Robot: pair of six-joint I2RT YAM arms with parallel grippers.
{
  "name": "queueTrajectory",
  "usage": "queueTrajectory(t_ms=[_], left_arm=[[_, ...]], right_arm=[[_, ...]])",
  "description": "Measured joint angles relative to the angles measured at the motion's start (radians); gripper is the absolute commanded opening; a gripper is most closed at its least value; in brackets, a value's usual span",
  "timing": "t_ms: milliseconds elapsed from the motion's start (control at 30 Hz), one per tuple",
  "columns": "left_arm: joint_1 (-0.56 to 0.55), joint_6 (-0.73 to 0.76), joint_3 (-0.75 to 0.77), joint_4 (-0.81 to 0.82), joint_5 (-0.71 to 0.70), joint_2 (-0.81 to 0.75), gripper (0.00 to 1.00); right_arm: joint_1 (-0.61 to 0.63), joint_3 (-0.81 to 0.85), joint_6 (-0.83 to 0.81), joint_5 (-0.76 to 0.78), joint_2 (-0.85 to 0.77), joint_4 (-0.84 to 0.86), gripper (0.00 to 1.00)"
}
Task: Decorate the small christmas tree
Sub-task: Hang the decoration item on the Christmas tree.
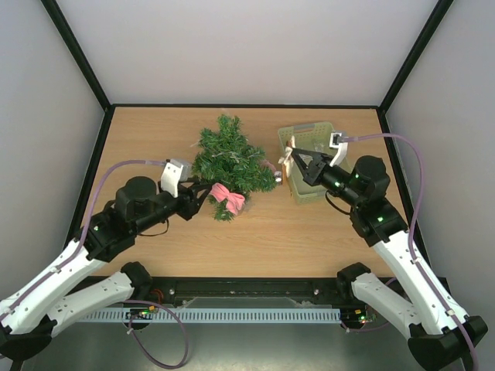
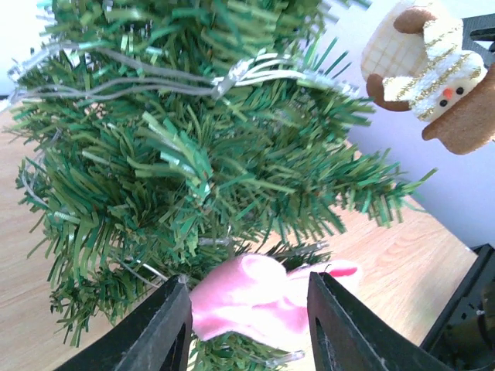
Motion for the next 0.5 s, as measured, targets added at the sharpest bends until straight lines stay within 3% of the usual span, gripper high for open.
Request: queueTrajectory(t_ms=[200,300,500], left_arm=[[0.0,0.112,0.039,0.026,0.045,-0.032,0.46],[0.0,0.232,0.045,0.081,0.096,-0.062,0.52],[0.0,0.52,0.064,0.192,0.214,-0.076,0.54]], right_arm=[[0.0,0.05,0.074,-0.069,0.027,0.085,0.02],[0.0,0.069,0.126,-0.125,0.036,0.15,0.02],[0.0,0.076,0.309,-0.264,0.057,0.326,0.02]])
